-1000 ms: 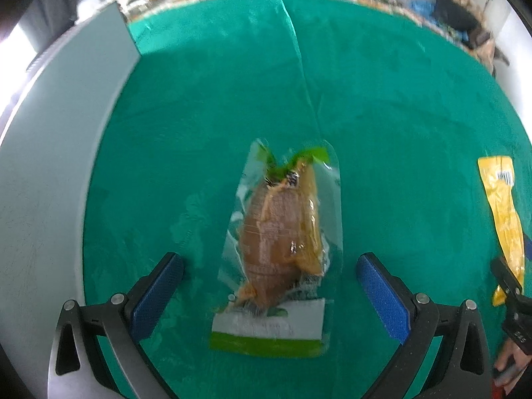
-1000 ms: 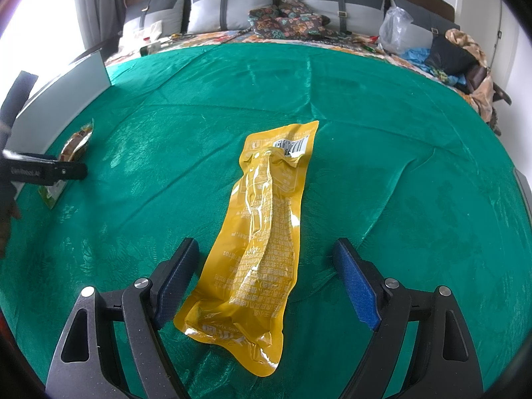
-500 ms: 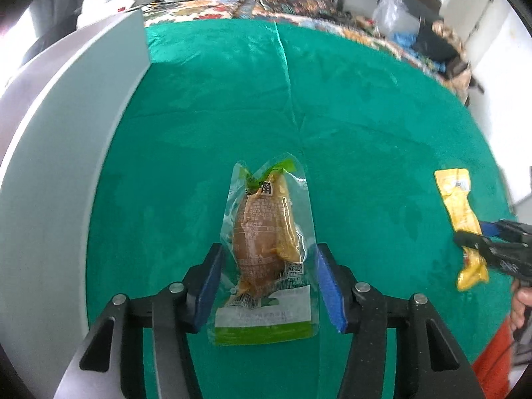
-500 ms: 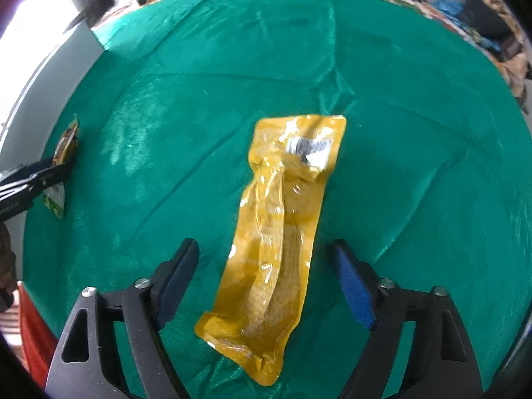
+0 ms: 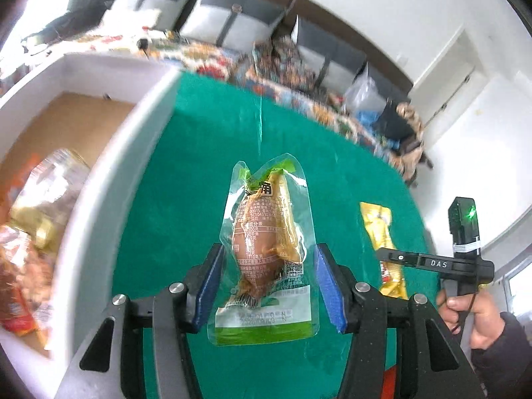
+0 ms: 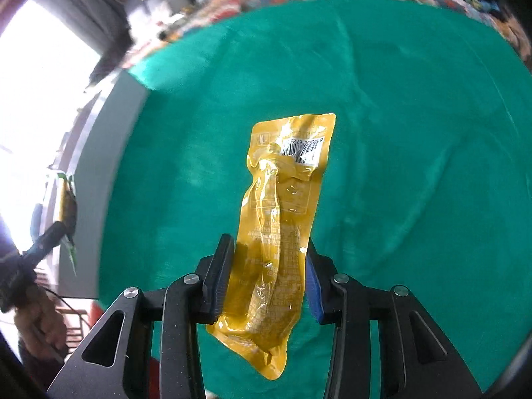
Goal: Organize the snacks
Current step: 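Carry both packs into the box and open both tools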
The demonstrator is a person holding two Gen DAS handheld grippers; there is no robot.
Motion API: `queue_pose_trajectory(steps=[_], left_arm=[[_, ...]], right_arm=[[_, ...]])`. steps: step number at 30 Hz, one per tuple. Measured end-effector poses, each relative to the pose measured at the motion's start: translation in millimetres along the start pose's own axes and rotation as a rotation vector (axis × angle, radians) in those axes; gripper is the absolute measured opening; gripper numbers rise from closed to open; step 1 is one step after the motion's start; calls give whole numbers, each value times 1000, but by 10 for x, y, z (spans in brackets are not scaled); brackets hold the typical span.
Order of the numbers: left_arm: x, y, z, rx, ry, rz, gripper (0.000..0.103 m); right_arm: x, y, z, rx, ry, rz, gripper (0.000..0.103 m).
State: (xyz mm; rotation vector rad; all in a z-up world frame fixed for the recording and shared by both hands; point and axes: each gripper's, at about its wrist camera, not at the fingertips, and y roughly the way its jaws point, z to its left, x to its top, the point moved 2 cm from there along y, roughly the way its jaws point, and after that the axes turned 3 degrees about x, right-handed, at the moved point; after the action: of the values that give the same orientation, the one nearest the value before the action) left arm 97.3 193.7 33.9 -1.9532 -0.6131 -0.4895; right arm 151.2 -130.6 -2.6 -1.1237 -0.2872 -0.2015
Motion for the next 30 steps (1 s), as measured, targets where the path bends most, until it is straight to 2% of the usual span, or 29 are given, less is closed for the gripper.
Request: queue_pose_trajectory(steps=[4, 10, 15, 17, 20, 22, 23, 24, 27, 29, 30], left_arm=[[202, -475, 376, 71, -29, -70, 54], [245, -899, 1333, 319, -125, -115, 54], [26, -955, 1821, 458, -155, -81, 56], [-63, -937, 1912, 499, -159, -74, 58], [-208, -968, 2021, 547, -166, -74, 61], [-287, -1043, 2045, 559, -171, -85, 63], [-318, -1079, 2044, 573, -174, -95, 69], [-325, -1125, 2039, 593, -173, -102, 77], [-332, -1295, 1974, 671, -139, -149, 85], [-313, -1400, 1850, 715, -125, -179, 87], [-283, -1438, 1800, 729, -129, -190, 93]], right_arm=[[203, -145, 707, 88, -75, -42, 41], [468, -86, 2201, 284, -215, -71, 41], [314, 271, 3269, 350, -356, -18, 41], [175, 461, 3523, 366, -387, 21, 41], [-7, 814, 3797, 365, -437, 68, 46], [-106, 1088, 3904, 377, -460, 101, 60], [-142, 1159, 3896, 378, -463, 109, 64], [-170, 1211, 3864, 375, -462, 113, 64], [-177, 1208, 3764, 389, -455, 104, 64], [-153, 1096, 3728, 348, -501, 67, 64], [-156, 1025, 3732, 326, -532, 48, 64]])
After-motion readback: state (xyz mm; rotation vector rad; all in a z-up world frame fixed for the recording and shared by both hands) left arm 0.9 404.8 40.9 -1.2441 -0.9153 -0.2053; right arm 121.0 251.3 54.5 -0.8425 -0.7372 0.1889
